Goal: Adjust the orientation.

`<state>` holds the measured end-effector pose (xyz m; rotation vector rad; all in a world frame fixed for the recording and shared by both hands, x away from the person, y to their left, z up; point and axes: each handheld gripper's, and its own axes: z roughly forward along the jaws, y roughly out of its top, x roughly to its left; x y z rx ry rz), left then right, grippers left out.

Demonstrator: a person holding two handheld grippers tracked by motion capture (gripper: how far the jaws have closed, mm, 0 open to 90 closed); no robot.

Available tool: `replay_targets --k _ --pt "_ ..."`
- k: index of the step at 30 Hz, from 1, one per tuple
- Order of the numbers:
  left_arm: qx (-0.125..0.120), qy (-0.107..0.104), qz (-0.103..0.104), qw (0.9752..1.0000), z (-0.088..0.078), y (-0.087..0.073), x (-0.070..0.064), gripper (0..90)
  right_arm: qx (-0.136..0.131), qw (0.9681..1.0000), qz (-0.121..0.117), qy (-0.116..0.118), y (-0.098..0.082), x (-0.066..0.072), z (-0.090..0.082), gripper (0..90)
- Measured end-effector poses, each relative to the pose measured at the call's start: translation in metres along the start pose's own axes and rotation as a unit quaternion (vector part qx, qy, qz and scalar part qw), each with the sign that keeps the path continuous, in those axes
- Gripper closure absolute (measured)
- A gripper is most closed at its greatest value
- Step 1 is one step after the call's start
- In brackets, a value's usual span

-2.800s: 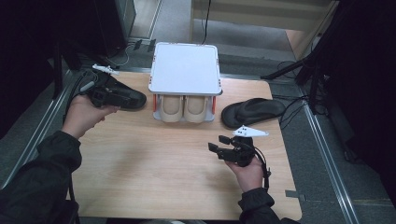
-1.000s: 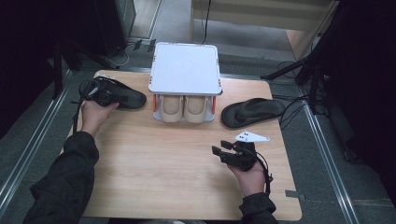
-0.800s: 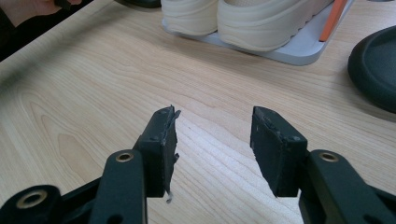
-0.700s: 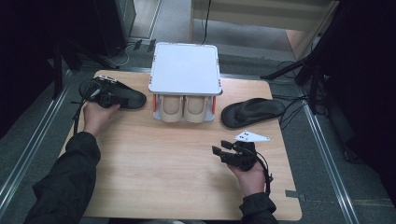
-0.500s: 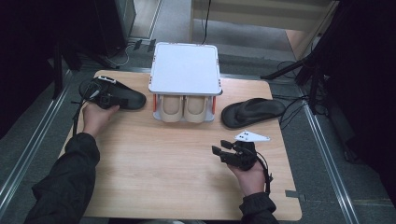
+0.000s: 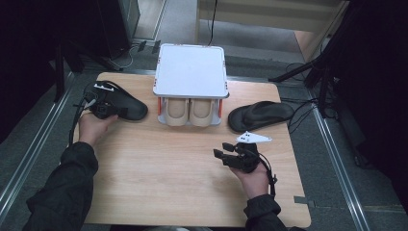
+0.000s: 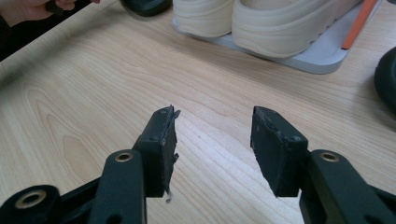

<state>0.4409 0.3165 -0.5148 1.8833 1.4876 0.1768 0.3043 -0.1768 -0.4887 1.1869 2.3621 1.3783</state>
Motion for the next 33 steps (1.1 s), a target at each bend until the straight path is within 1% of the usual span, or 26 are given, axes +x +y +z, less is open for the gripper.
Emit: replay_targets --k 4,8,11,13,17,19,20,23,24,27,28,29,30,31,33 --pt "0.005 0.000 0.000 1.0000 -0.006 -0.006 0.001 90.0 0.000 1.0000 -0.004 0.006 0.003 0.001 0.004 51.3" --pt "0.009 0.001 -0.001 1.0000 -0.013 -0.014 0.002 90.0 -0.001 0.9999 -0.003 0.012 0.005 0.002 0.007 51.3" --pt "0.015 0.006 0.002 0.9999 -0.019 -0.018 0.002 90.0 0.002 0.9999 -0.004 0.015 0.006 0.002 0.009 51.3" --pt "0.014 0.007 0.000 0.9999 -0.022 -0.022 0.003 90.0 0.001 0.9998 -0.008 0.017 0.008 0.003 0.011 51.4" --pt "0.019 0.008 -0.004 0.9998 -0.029 -0.029 0.007 90.0 0.002 0.9998 -0.008 0.021 0.011 0.002 0.013 51.4" --pt "0.016 0.005 -0.012 0.9998 -0.033 -0.032 0.009 90.0 0.001 0.9997 -0.008 0.022 0.012 0.002 0.014 51.4" --pt "0.017 0.004 -0.013 0.9998 -0.034 -0.034 0.011 90.0 0.001 0.9997 -0.008 0.022 0.013 0.002 0.015 51.4" --pt "0.020 0.011 -0.013 0.9997 -0.038 -0.036 0.012 90.0 0.002 0.9997 -0.009 0.023 0.014 0.001 0.016 51.4" --pt "0.017 0.013 -0.014 0.9997 -0.038 -0.037 0.013 90.0 0.002 0.9997 -0.009 0.024 0.014 0.001 0.017 51.4" --pt "0.017 0.010 -0.018 0.9997 -0.040 -0.037 0.013 90.0 0.001 0.9996 -0.009 0.025 0.015 0.001 0.018 51.4" --pt "0.013 0.012 -0.017 0.9997 -0.041 -0.036 0.012 90.0 0.003 0.9996 -0.009 0.025 0.015 0.002 0.018 51.4" --pt "0.006 0.007 -0.014 0.9999 -0.044 -0.035 0.011 89.5 0.004 0.9996 -0.010 0.025 0.015 0.002 0.018 51.4" --pt "-0.003 0.000 -0.017 0.9998 -0.047 -0.033 0.011 83.6 0.004 0.9996 -0.010 0.026 0.015 0.002 0.018 51.5" --pt "-0.010 -0.002 -0.018 0.9998 -0.051 -0.031 0.010 77.4 0.004 0.9996 -0.010 0.027 0.015 0.002 0.019 51.5" --pt "-0.017 0.002 -0.019 0.9997 -0.057 -0.026 0.010 71.6 0.006 0.9996 -0.009 0.026 0.015 0.002 0.019 51.6"
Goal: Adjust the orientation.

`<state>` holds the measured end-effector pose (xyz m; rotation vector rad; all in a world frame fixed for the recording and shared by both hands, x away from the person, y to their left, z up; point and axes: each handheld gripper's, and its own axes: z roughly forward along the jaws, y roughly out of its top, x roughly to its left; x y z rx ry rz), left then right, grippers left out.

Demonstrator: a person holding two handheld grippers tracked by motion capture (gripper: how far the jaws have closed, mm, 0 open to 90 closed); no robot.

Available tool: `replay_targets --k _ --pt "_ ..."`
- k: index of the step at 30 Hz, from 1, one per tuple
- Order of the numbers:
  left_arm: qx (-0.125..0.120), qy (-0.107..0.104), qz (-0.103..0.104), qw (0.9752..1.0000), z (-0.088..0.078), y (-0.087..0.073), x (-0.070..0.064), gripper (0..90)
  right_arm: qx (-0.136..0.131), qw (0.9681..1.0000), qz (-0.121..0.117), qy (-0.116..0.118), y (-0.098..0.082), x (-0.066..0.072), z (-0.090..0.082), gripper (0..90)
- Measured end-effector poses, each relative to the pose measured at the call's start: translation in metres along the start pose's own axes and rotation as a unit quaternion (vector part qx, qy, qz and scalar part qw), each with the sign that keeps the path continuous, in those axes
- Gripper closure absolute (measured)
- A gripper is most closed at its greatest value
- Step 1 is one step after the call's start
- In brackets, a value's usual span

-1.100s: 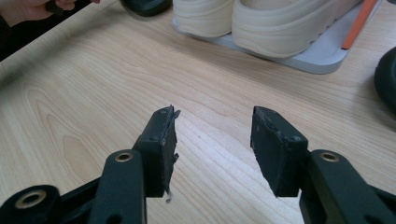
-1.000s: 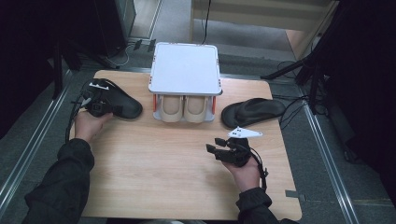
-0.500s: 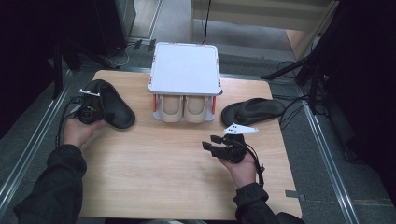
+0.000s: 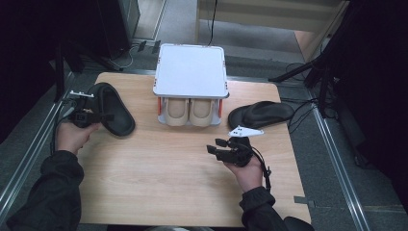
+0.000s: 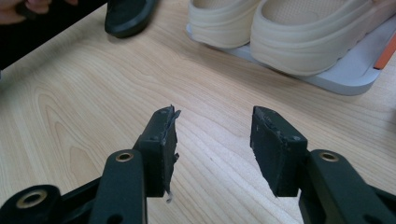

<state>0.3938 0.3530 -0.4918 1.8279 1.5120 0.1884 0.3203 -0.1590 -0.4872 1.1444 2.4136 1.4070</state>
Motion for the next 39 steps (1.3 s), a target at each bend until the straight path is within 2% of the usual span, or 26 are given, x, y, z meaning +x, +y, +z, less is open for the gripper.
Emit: replay_targets --k 3,5,8,12,19,21,28,31,35,36,39 --pt "-0.011 0.014 -0.002 0.9998 -0.007 0.006 0.003 60.7 0.002 1.0000 -0.002 -0.001 -0.001 0.000 0.000 51.5" --pt "-0.006 0.025 0.003 0.9997 -0.009 0.009 0.008 56.9 0.004 1.0000 -0.002 -0.002 -0.001 0.001 0.000 51.5" --pt "-0.009 0.039 -0.014 0.9991 -0.008 0.012 0.019 52.9 0.005 1.0000 -0.002 -0.005 -0.003 0.001 -0.002 51.4" --pt "-0.012 0.053 -0.021 0.9983 -0.002 0.018 0.029 52.2 -0.001 0.9999 0.002 -0.011 -0.006 0.000 -0.006 51.5" --pt "-0.014 0.057 -0.032 0.9978 0.010 0.026 0.041 50.2 0.001 0.9998 0.010 -0.019 -0.012 0.000 -0.012 51.8" --pt "-0.013 0.067 -0.035 0.9971 0.013 0.027 0.044 49.7 0.004 0.9997 0.013 -0.023 -0.013 0.000 -0.013 51.7" --pt "-0.035 0.074 -0.043 0.9957 0.024 0.026 0.049 49.6 -0.001 0.9994 0.018 -0.031 -0.019 -0.001 -0.019 51.8" --pt "-0.031 0.079 -0.042 0.9955 0.028 0.025 0.050 50.3 -0.003 0.9993 0.018 -0.033 -0.020 -0.002 -0.021 51.8" --pt "-0.029 0.071 -0.041 0.9962 0.032 0.025 0.051 52.9 -0.003 0.9991 0.021 -0.036 -0.021 -0.002 -0.023 51.8" --pt "-0.027 0.067 -0.041 0.9965 0.031 0.025 0.050 56.0 -0.004 0.9991 0.021 -0.036 -0.021 -0.002 -0.023 51.8" --pt "-0.029 0.067 -0.046 0.9962 0.031 0.025 0.050 58.5 -0.003 0.9992 0.021 -0.035 -0.021 -0.002 -0.022 51.8"
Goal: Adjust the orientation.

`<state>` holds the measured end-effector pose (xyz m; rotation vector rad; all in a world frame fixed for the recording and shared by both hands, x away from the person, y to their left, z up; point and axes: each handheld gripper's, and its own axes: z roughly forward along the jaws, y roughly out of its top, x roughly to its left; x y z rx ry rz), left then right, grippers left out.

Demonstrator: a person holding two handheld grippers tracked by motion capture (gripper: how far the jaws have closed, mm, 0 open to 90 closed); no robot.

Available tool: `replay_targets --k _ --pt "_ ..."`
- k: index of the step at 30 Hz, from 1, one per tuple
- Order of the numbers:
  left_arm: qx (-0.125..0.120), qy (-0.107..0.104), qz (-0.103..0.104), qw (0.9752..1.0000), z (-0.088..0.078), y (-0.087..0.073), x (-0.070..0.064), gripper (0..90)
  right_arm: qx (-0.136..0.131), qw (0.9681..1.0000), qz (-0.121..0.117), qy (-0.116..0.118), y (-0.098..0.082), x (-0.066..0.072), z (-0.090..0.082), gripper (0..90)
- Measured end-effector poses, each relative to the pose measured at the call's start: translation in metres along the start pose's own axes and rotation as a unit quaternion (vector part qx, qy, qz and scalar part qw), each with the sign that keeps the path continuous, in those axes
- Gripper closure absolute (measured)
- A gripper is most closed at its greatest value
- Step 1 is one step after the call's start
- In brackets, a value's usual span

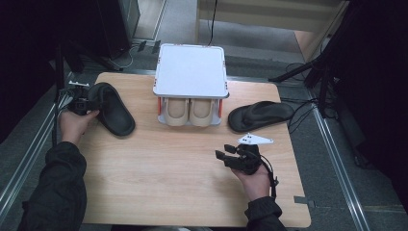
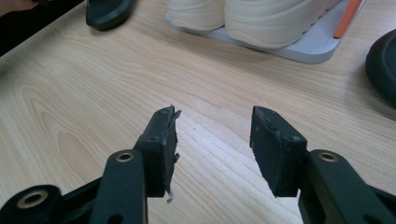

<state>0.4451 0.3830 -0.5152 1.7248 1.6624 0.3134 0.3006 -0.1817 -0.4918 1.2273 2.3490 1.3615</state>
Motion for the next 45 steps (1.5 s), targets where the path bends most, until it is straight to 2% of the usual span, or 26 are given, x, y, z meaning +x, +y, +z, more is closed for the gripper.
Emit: replay_targets --k 5,9,13,21,26,34,45 --pt "0.003 0.004 -0.011 0.9999 -0.003 0.001 0.002 63.9 0.000 1.0000 -0.003 0.001 0.000 0.000 0.000 51.8" --pt "0.002 0.008 -0.008 0.9999 -0.003 0.001 0.001 68.1 0.000 1.0000 -0.004 0.001 0.000 0.000 0.001 51.8" --pt "0.003 0.012 -0.009 0.9999 -0.004 0.002 0.001 69.0 0.000 1.0000 -0.004 0.001 0.000 0.000 0.001 51.8" --pt "0.000 0.003 -0.016 0.9999 -0.010 0.004 -0.001 69.9 -0.001 1.0000 -0.001 0.000 0.001 0.000 0.000 52.0" --pt "-0.004 -0.005 -0.019 0.9998 -0.015 0.006 -0.006 70.0 -0.004 1.0000 -0.003 0.000 0.001 -0.001 -0.001 52.0" --pt "-0.006 -0.018 -0.010 0.9998 -0.030 0.007 -0.018 70.0 -0.005 1.0000 -0.004 0.000 0.004 -0.003 -0.001 51.8" --pt "-0.014 -0.040 0.000 0.9991 -0.053 -0.004 -0.042 70.1 -0.008 0.9999 0.002 -0.006 0.007 -0.011 -0.002 51.6"
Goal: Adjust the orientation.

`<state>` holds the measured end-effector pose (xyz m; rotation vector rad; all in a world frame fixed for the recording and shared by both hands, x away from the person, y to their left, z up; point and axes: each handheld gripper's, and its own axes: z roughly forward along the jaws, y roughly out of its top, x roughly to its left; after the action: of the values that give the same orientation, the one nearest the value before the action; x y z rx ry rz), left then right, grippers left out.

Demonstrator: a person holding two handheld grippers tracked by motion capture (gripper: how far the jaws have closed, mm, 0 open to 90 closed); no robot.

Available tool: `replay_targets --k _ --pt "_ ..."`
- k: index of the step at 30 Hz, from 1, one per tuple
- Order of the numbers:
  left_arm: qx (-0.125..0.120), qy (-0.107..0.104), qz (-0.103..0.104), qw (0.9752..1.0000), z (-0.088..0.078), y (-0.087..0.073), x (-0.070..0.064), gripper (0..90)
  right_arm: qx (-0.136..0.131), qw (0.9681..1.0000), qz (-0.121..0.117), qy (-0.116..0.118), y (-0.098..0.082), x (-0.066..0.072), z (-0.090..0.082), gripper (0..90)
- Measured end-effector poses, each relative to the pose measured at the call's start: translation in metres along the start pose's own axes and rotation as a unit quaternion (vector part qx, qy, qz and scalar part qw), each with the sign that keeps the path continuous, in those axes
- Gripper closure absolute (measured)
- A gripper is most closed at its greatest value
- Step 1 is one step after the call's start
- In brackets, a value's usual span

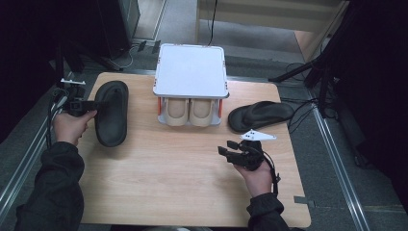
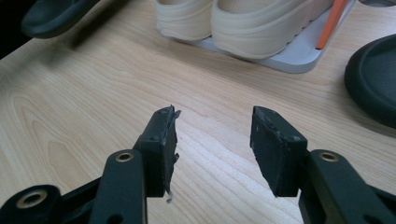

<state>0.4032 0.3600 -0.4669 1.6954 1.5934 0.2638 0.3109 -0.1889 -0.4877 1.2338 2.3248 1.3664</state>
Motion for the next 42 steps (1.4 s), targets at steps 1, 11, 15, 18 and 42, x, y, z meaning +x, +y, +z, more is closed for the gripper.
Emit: replay_targets --k 1,11,15,18,42 --pt "-0.001 -0.002 -0.002 1.0000 -0.002 -0.001 -0.002 70.1 -0.001 1.0000 -0.002 -0.001 0.000 -0.001 0.000 51.6" --pt "0.005 -0.020 0.014 0.9997 -0.019 -0.026 -0.027 70.1 -0.009 1.0000 0.001 -0.004 0.002 -0.007 0.000 51.8" --pt "0.014 -0.028 0.018 0.9994 -0.023 -0.042 -0.039 70.0 -0.006 1.0000 0.005 -0.004 0.002 -0.008 0.001 51.8" --pt "0.010 -0.040 0.027 0.9988 -0.030 -0.052 -0.052 70.0 -0.005 1.0000 0.003 -0.005 0.004 -0.007 0.002 51.9" --pt "0.051 -0.110 0.069 0.9902 -0.023 -0.114 -0.132 69.9 -0.010 0.9999 0.001 -0.004 0.011 -0.012 0.006 52.0"
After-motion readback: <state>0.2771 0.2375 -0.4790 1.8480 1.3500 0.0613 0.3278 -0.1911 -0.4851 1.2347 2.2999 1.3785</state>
